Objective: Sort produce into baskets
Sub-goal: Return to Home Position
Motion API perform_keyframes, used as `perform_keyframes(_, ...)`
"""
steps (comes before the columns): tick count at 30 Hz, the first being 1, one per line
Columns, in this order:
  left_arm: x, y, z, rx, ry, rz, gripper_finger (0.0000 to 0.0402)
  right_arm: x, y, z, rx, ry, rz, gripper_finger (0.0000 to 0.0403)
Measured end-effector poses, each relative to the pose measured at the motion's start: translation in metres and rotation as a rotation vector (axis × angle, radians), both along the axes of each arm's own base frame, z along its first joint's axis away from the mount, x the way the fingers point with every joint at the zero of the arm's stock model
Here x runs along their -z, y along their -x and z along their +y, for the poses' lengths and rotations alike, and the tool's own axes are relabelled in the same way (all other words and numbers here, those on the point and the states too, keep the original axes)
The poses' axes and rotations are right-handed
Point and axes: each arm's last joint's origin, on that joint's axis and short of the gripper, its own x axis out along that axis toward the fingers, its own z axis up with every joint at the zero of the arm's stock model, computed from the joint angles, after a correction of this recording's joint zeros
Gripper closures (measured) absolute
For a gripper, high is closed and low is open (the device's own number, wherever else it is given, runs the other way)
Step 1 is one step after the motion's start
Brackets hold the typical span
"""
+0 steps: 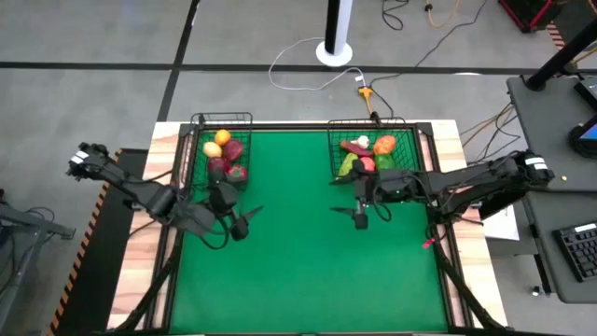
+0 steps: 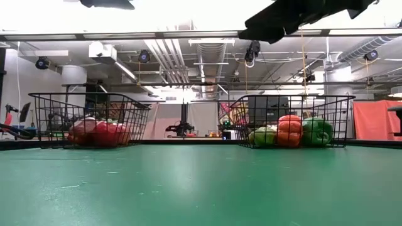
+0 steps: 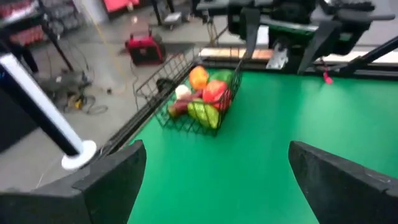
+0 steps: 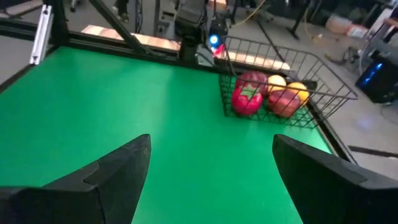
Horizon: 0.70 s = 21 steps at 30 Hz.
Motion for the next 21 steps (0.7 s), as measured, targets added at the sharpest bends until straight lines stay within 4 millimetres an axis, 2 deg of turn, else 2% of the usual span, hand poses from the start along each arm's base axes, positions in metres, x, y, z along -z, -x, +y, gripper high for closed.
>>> perform_keyframes(3,0.005,0.004,0.006,0.01,-0.032,-0.033,0.003,0.007,0.004,-0.002,-0.001,0.017,-0.022,0.0076)
perform_keyframes(8,0.024,0.028,0.023,-0.014,-0.005,-0.109,0.003,0.017,0.019,-0.008,-0.077,-0.017,-0.084,0.0076)
perform_keyframes(15,0.06,0.067,0.049,0.004,0.094,-0.27,0.003,0.016,0.052,-0.024,-0.085,-0.088,-0.169,0.0076)
perform_keyframes(21,0.081,0.093,0.062,0.016,0.131,-0.37,0.003,0.015,0.077,-0.023,-0.089,-0.084,-0.246,0.0076)
